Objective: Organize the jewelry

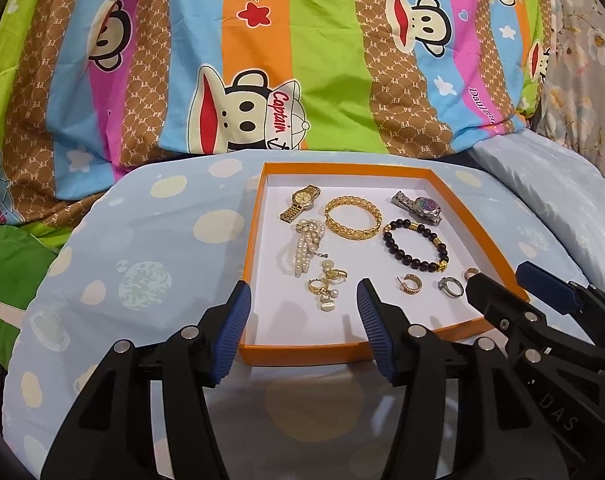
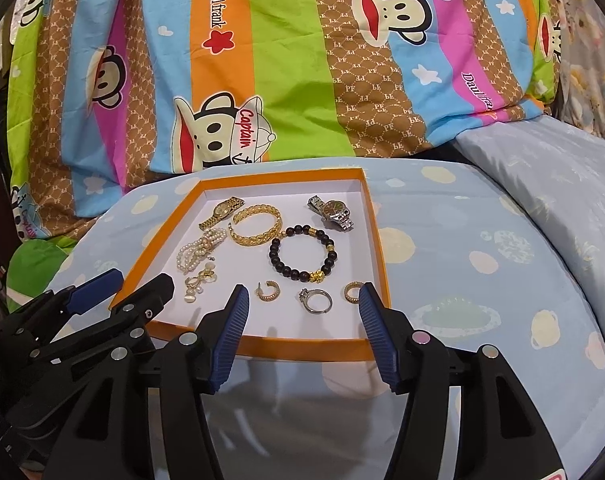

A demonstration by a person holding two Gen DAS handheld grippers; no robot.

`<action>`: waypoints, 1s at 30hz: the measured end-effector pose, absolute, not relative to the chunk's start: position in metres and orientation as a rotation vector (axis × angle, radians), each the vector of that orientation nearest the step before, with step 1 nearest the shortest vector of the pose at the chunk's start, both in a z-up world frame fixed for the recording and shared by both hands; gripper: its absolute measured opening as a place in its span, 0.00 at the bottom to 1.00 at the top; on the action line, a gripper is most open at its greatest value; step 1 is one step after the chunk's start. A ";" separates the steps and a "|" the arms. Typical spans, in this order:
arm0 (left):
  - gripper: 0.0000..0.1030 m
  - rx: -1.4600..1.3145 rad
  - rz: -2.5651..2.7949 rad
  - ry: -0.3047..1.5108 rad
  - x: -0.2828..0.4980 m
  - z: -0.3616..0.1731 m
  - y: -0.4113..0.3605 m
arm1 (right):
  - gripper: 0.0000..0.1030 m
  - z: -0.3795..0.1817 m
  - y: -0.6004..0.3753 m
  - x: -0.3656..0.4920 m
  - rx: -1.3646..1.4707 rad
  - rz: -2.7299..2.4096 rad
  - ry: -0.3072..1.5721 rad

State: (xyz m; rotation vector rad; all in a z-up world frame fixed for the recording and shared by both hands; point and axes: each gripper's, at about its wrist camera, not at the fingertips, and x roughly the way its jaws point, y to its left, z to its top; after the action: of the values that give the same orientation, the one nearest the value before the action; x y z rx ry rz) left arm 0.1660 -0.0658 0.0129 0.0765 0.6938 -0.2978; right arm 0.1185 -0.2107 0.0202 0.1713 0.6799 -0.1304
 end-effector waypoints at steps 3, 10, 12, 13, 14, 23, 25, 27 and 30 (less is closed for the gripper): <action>0.56 0.075 -0.288 0.682 0.164 0.014 -0.065 | 0.56 0.020 -0.210 0.116 0.171 -0.132 0.675; 0.59 0.094 -0.257 0.656 0.161 0.016 -0.066 | 0.61 0.020 -0.211 0.114 0.162 -0.150 0.664; 0.61 0.103 -0.244 0.652 0.160 0.016 -0.067 | 0.61 0.019 -0.212 0.114 0.162 -0.156 0.663; 0.63 0.105 -0.240 0.653 0.160 0.016 -0.067 | 0.61 0.019 -0.213 0.114 0.160 -0.159 0.664; 0.65 0.108 -0.233 0.657 0.161 0.015 -0.067 | 0.61 0.018 -0.213 0.113 0.160 -0.162 0.665; 0.71 0.125 -0.190 0.636 0.157 0.017 -0.066 | 0.63 0.020 -0.213 0.110 0.145 -0.182 0.654; 0.71 0.132 -0.185 0.632 0.156 0.018 -0.066 | 0.63 0.020 -0.214 0.111 0.147 -0.184 0.654; 0.71 0.135 -0.182 0.626 0.155 0.018 -0.067 | 0.63 0.020 -0.214 0.110 0.145 -0.186 0.651; 0.71 0.135 -0.182 0.626 0.156 0.018 -0.067 | 0.63 0.020 -0.214 0.110 0.141 -0.189 0.649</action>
State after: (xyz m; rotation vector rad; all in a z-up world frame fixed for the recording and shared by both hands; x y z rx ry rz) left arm 0.1556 -0.0667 0.0183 0.1347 0.6257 -0.1822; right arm 0.1102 -0.2135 0.0202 0.1409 0.6486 -0.1892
